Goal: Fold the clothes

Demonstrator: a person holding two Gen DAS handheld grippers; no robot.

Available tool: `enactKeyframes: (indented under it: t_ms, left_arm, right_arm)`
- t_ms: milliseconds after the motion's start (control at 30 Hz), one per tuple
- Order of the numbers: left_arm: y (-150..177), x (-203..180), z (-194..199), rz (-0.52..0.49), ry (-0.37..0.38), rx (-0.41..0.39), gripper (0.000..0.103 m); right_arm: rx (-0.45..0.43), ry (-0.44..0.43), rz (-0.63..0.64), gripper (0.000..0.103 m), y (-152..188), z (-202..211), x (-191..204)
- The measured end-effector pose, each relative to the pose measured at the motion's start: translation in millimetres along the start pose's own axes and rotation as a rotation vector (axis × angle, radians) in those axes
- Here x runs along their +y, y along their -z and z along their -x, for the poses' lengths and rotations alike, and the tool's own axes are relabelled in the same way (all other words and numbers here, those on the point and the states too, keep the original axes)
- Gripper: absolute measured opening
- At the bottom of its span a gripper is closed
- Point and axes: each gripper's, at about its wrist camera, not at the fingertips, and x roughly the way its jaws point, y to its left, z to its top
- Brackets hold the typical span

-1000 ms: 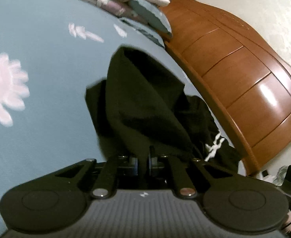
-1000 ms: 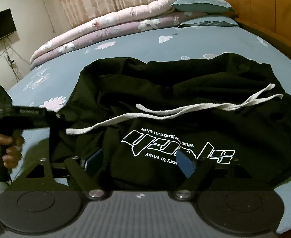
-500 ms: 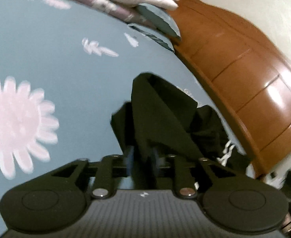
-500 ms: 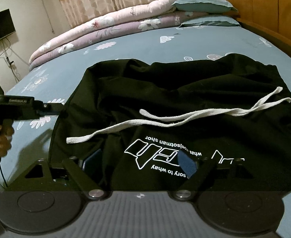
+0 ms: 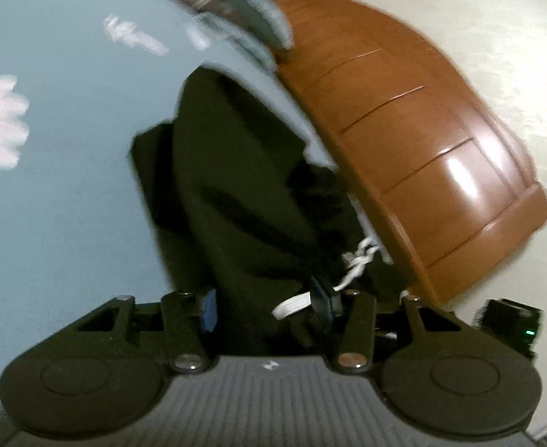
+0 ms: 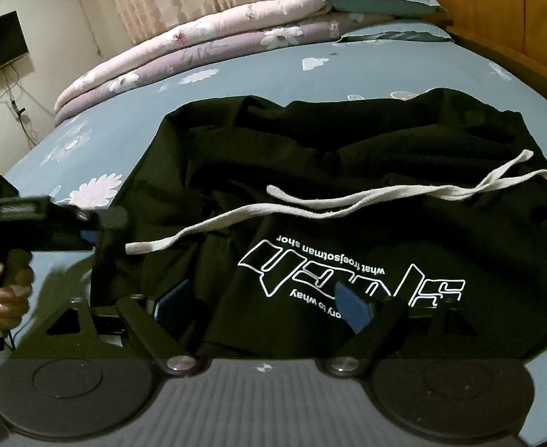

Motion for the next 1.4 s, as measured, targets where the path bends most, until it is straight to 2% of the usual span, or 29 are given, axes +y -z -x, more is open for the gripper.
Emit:
enactKeyframes:
  t_ms: [100,167,233,333,367,400,500,567,667,967,1133,1400]
  left_arm:
    - [2,-1,2,0.013,0.040,-0.045,0.019]
    - [1,-3,4,0.007,0.073,-0.079,0.018]
    - [-1,2,-4,0.043,0.086,-0.053,0.018]
    - [0,4,-16,0.036,0.027,-0.019,0.017]
    - [0,3,-17,0.035,0.010,-0.018,0.008]
    - [-1,0,-16,0.017,-0.014,-0.026,0.006]
    - [-6,-7,-11,-0.047,-0.068,-0.047,0.003]
    - [-14,-12,-6,-0.096,-0.077,-0.047,0.003]
    - [-31,-20,2,-0.170,-0.147,-0.035,0.003]
    - [-79,-26,27,-0.286,-0.293,-0.036,0.003]
    - [-105,-23,27,-0.361,-0.422,-0.022,0.003]
    - [-153,-9,19,-0.440,-0.571,-0.003,0.003]
  right_arm:
    - [0.007,0.000,0.003,0.088,2,-1,0]
    - [0.012,0.001,0.001,0.088,3,-3,0]
    - [0.014,0.004,-0.004,0.088,3,-5,0]
    - [0.013,0.004,-0.002,0.088,3,-5,1]
    - [0.012,0.004,0.000,0.088,3,-4,1]
    - [0.011,0.005,0.002,0.088,3,-4,0]
    - [0.011,-0.001,0.000,0.088,3,-1,-2]
    - [0.005,-0.010,-0.006,0.088,2,2,-3]
    - [-0.014,-0.021,-0.007,0.088,-1,7,-2]
    - [-0.042,-0.018,0.008,0.088,-7,11,3]
    - [-0.052,-0.039,-0.018,0.088,-14,9,0]
    - [-0.060,-0.012,-0.004,0.088,-21,1,0]
